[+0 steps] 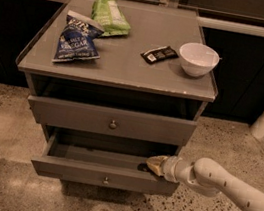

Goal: Open middle drawer

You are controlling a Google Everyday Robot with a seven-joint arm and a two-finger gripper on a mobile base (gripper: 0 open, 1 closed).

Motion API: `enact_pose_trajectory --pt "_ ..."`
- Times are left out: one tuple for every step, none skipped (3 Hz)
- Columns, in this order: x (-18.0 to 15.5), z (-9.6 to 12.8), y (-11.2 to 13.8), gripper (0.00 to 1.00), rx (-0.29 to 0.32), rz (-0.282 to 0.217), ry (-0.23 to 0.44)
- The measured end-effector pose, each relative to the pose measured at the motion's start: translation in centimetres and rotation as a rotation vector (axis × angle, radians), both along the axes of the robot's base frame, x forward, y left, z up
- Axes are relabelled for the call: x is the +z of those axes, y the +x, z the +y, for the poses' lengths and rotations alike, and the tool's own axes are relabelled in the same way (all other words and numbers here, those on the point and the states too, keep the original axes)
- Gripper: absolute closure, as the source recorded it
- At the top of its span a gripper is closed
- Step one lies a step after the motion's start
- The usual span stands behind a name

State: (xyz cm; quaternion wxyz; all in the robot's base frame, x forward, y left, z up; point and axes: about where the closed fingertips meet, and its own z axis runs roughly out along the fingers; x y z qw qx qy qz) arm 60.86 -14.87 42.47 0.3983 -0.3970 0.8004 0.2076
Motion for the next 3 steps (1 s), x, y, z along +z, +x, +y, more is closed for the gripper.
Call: enact_pose_trajectory --pt "-1.98 0.35 -1.94 1.00 0.102 0.110 0.019" --pt "-1.84 0.60 -2.68 1.00 0.121 0.133 0.032" --pt "-1.63 0.60 -2.68 1.00 0.121 0.133 0.032"
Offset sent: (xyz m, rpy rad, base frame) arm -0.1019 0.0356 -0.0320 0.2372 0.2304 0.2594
